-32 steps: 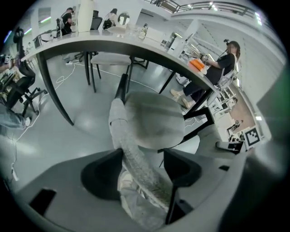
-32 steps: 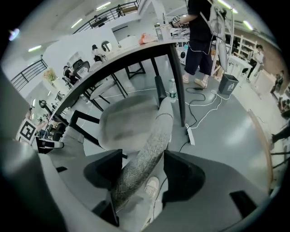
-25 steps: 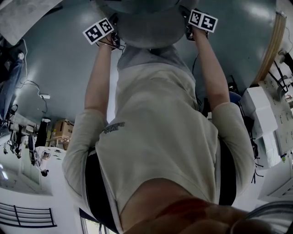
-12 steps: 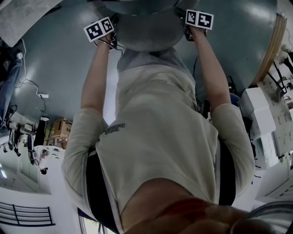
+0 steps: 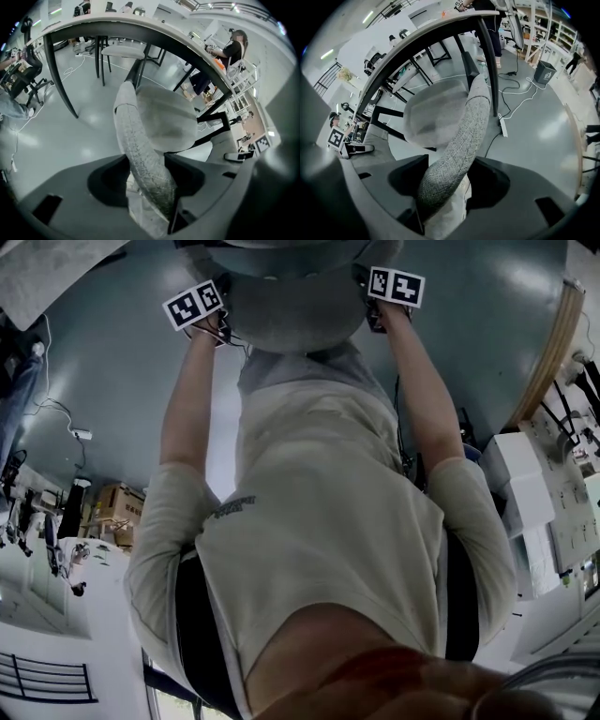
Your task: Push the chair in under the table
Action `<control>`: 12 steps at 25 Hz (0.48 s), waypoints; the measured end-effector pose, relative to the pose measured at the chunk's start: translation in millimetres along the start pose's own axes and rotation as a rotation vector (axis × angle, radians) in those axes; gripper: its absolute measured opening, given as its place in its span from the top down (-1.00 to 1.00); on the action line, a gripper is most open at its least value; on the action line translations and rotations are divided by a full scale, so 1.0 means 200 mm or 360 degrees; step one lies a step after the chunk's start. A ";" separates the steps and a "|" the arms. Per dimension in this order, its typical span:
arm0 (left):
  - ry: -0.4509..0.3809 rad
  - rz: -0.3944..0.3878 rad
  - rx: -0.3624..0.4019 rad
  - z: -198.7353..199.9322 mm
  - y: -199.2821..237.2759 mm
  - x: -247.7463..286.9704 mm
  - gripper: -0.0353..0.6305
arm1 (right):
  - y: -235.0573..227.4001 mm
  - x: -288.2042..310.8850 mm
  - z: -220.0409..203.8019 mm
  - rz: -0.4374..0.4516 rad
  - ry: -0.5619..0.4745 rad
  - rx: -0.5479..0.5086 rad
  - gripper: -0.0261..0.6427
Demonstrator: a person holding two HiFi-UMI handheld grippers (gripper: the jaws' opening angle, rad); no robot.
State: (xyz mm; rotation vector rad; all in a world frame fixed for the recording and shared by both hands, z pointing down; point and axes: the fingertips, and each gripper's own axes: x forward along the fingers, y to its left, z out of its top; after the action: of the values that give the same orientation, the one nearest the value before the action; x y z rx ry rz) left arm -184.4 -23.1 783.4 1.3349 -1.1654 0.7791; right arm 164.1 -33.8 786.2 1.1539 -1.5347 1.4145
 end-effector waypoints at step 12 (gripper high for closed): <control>-0.0108 0.0068 -0.0042 0.03 0.02 -0.02 0.34 | -0.03 -0.02 0.03 -0.0080 -0.0088 0.0013 0.32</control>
State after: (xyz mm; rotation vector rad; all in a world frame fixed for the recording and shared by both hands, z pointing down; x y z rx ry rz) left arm -190.7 -28.4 779.1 1.3275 -1.2571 0.7513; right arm 170.8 -38.6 782.7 1.2376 -1.5288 1.3671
